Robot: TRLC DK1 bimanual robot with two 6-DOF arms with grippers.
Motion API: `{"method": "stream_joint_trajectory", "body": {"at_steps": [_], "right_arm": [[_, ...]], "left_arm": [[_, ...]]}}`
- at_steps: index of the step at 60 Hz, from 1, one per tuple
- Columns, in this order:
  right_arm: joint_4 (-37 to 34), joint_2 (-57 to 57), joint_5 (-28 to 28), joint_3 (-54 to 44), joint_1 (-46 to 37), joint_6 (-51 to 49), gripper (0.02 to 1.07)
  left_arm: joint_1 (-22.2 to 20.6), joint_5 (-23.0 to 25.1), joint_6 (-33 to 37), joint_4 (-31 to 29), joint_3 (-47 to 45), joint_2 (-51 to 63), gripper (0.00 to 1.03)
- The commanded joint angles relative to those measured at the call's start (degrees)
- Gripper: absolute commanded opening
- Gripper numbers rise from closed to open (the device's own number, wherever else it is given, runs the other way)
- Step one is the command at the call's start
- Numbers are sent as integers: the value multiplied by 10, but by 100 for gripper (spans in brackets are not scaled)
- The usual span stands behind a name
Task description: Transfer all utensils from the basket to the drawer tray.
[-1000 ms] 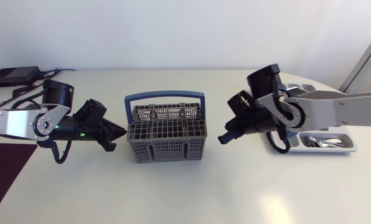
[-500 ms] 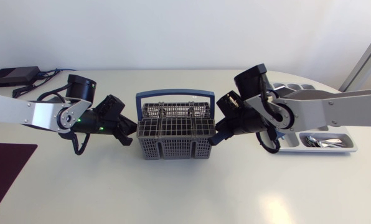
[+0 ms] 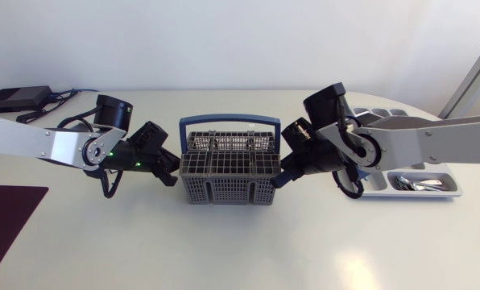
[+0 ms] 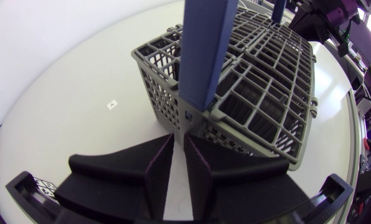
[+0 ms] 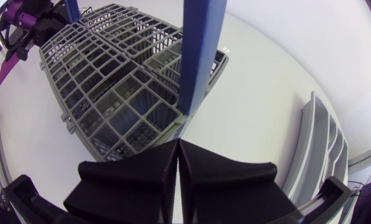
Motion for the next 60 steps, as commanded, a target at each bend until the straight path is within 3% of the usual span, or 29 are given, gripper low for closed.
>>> {"method": "stream_joint_trajectory", "body": {"at_steps": [1, 35, 54, 60], "right_arm": [[5, -5, -7, -1, 8, 16, 8], [-2, 3, 16, -4, -3, 19, 8], [-26, -29, 28, -26, -25, 16, 8], [-33, -70, 30, -44, -48, 7, 13]], "left_arm": [[-20, 25, -11, 3, 9, 12, 18], [0, 24, -5, 3, -20, -13, 18], [65, 25, -2, 1, -47, -60, 19], [95, 25, -2, -6, -68, -113, 20]]}}
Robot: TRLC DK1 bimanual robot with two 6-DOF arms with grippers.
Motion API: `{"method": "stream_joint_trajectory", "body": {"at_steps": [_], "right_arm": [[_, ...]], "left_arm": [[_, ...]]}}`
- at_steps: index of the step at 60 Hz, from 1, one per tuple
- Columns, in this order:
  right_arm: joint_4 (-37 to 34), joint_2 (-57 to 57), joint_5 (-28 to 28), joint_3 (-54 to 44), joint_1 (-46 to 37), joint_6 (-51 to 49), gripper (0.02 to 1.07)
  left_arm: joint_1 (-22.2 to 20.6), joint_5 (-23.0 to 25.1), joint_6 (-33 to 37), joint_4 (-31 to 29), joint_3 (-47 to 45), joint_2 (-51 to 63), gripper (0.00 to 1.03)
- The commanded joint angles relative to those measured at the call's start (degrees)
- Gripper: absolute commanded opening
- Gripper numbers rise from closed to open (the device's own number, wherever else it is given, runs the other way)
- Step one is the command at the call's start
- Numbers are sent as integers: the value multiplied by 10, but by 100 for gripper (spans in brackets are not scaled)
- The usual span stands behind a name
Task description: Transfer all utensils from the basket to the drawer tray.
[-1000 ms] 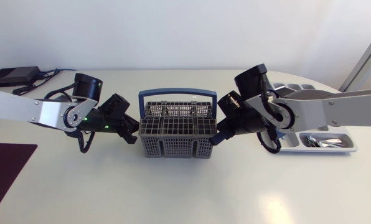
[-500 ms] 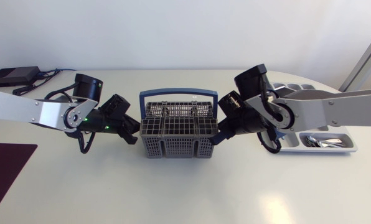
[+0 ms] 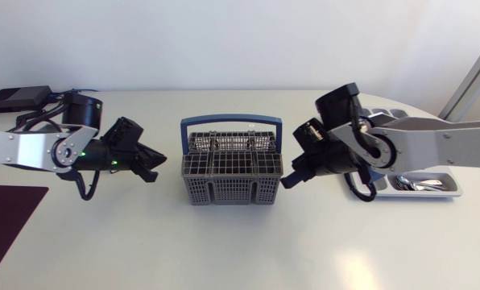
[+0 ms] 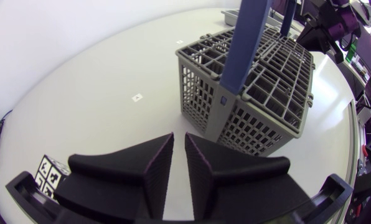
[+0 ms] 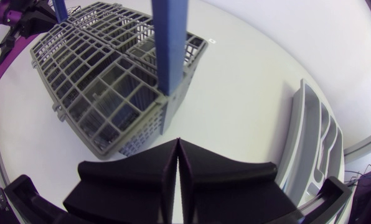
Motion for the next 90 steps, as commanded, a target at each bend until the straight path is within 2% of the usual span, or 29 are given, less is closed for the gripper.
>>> {"method": "stream_joint_trajectory", "body": {"at_steps": [1, 4, 11, 15, 21, 22, 23, 24, 27, 38, 41, 48, 62, 82, 90], "right_arm": [[-13, -44, 7, -24, -22, 7, 13], [-19, -70, 7, -33, -34, 3, 15], [-31, -130, 12, -52, -53, -6, 36], [-35, -157, 23, -63, -56, -11, 47], [-40, -205, 36, -85, -66, -19, 79], [-41, -213, 36, -88, -68, -20, 84], [-44, -221, 36, -91, -71, -20, 90], [-46, -229, 36, -94, -76, -20, 95], [-49, -252, 36, -103, -83, -23, 103], [-53, -349, 36, -135, -107, -31, 103], [-61, -372, 37, -140, -110, -32, 103], [-85, -399, 41, -146, -116, -38, 103], [-124, -469, 41, -165, -125, -50, 103], [-163, -561, 44, -191, -138, -59, 102], [-155, -603, 44, -214, -146, -65, 102]], "left_arm": [[25, 7, -3, -5, -31, -55, 20], [37, 7, -3, -11, -45, -90, 25], [54, 8, -9, -31, -76, -167, 34], [58, 8, -12, -45, -90, -207, 48], [64, 7, -16, -79, -101, -269, 70], [66, 8, -15, -84, -102, -279, 77], [66, 8, -15, -89, -104, -293, 91], [67, 8, -16, -93, -107, -301, 99], [68, 8, -16, -98, -115, -337, 100], [72, 6, -23, -98, -152, -449, 100], [77, -8, -37, -98, -160, -470, 100], [93, -24, -67, -100, -169, -503, 100], [112, -26, -74, -81, -216, -625, 100], [87, -105, -146, -58, -306, -722, 100], [78, -137, -174, -49, -341, -761, 100]]}}
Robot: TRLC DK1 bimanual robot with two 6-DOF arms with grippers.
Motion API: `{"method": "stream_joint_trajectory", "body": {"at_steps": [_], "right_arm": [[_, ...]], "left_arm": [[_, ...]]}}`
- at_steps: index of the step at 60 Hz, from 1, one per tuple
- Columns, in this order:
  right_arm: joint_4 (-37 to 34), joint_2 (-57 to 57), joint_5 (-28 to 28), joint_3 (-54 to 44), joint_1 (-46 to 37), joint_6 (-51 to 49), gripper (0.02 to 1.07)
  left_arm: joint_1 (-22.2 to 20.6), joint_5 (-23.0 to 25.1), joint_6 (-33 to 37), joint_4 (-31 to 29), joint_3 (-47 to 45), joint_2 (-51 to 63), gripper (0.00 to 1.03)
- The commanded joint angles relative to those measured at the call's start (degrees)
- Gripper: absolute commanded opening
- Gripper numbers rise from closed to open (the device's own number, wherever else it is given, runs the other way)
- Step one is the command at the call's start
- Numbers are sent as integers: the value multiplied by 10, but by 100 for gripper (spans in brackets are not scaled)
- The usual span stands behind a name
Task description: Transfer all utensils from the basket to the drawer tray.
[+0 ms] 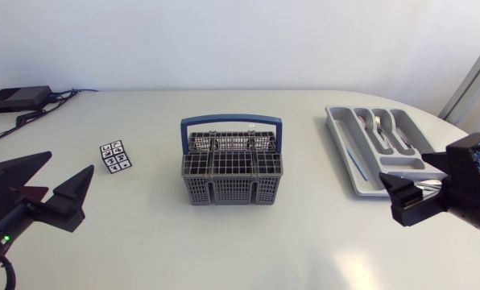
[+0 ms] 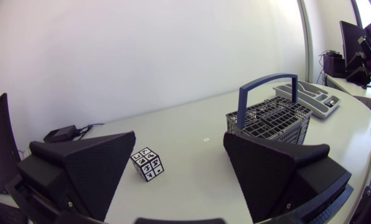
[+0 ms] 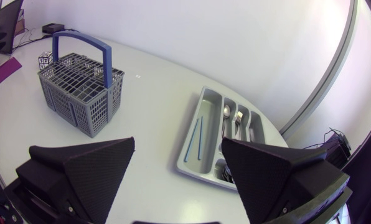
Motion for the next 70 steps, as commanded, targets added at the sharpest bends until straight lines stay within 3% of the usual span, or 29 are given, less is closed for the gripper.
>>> {"method": "stream_joint_trajectory", "body": {"at_steps": [1, 30, 56, 70], "right_arm": [[8, -28, 1, -30, -9, -8, 102], [143, -165, -22, -174, -56, 86, 102], [266, -289, -43, -303, -99, 172, 102], [266, -289, -43, -303, -100, 172, 102]], "left_arm": [[-9, -17, -32, 13, -31, -27, 100], [-44, -133, -136, 46, -161, -168, 100], [-44, -133, -136, 46, -161, -168, 100], [-44, -133, -136, 46, -161, -168, 100]]}}
